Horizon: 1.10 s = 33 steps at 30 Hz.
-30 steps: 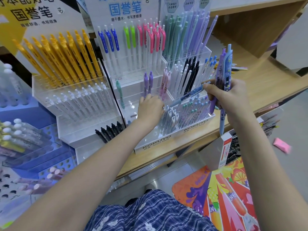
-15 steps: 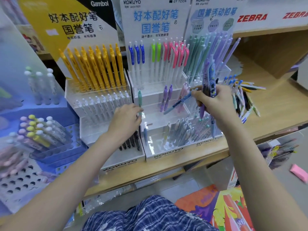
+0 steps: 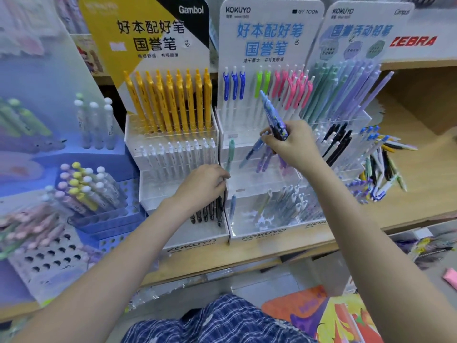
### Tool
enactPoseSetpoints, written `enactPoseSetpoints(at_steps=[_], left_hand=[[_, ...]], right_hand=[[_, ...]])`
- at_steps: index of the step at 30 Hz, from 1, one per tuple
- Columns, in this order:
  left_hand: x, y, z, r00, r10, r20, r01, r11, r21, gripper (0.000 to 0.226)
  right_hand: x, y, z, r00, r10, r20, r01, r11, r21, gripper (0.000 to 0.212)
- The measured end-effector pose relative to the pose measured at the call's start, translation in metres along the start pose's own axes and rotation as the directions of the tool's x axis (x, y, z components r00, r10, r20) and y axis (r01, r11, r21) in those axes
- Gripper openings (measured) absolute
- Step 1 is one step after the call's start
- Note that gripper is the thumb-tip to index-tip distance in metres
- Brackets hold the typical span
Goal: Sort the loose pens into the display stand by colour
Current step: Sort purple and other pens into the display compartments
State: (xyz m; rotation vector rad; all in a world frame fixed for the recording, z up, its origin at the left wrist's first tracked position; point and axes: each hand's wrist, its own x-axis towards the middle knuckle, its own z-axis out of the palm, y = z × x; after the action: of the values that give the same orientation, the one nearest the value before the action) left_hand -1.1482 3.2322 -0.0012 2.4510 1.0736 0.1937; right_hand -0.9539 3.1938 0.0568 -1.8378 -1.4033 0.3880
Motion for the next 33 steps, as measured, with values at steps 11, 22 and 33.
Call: enactPoseSetpoints(at_steps=[11,22,33], left_hand=[[-0.012,-0.002,0.023,0.998,-0.007,-0.068,0.005,0.999,-0.037,0.026],[-0.011,0.013,0.032,0.996,-0.05,-0.069,0.055,0.996,0.075,0.019],[-0.011,0.004,0.036,0.993,-0.019,-0.12,0.024,0.999,0.036,0.02]], right_hand=[[-0.033,0.007,-0.031,0.991,0.004,-0.134,0.011,0.993,0.115,0.012],[-0.068,0.035,-0.004,0.999,0.038,0.026,-0.037,0.999,-0.009,0.019],[-0.071,0.034,0.043,0.992,0.124,0.011,-0.123,0.992,-0.022,0.021]])
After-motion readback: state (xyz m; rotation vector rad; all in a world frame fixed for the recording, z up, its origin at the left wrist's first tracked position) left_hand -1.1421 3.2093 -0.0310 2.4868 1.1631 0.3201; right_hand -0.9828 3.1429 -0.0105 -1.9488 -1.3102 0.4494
